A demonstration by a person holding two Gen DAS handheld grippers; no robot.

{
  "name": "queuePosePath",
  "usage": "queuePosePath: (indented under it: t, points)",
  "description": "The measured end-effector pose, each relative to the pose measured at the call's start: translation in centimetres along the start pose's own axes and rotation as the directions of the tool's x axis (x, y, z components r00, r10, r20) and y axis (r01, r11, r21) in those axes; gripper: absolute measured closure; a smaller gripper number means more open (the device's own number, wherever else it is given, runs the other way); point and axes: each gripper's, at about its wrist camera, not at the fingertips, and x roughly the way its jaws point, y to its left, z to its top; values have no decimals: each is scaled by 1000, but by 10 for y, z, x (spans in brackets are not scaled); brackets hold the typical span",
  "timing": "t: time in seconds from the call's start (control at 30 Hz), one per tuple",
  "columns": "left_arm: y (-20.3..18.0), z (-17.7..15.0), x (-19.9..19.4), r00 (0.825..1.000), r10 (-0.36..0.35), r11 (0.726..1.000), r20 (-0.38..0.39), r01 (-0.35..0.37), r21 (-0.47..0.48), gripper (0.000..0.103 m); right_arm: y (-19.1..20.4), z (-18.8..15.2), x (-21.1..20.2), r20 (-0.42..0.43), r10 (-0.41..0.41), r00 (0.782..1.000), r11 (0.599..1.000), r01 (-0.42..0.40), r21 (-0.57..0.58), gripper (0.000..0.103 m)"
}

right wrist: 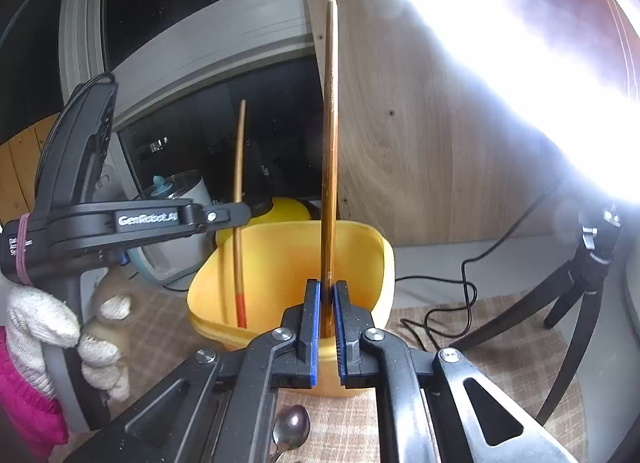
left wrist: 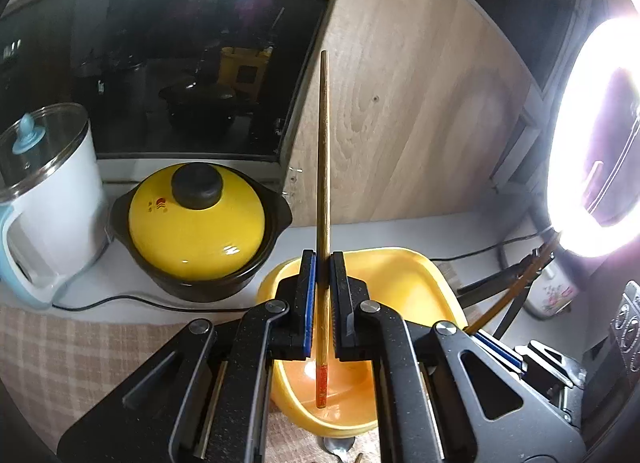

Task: Organize utensils
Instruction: 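Lower the chopsticks into the yellow container and open both grippers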

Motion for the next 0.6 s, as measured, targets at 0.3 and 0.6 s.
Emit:
queuePosePath:
  t: [0.3, 0.6]
  points:
    - [-1, -1, -7, 1000, 9, 1000, 10, -9, -3, 68, 0, 0, -15, 6, -2, 1000, 1000, 2, -25, 62]
    - [0, -6, -46, 999, 27, 999, 43, -28, 26, 68, -6, -7, -55, 54, -7, 999, 1000, 7, -6, 36]
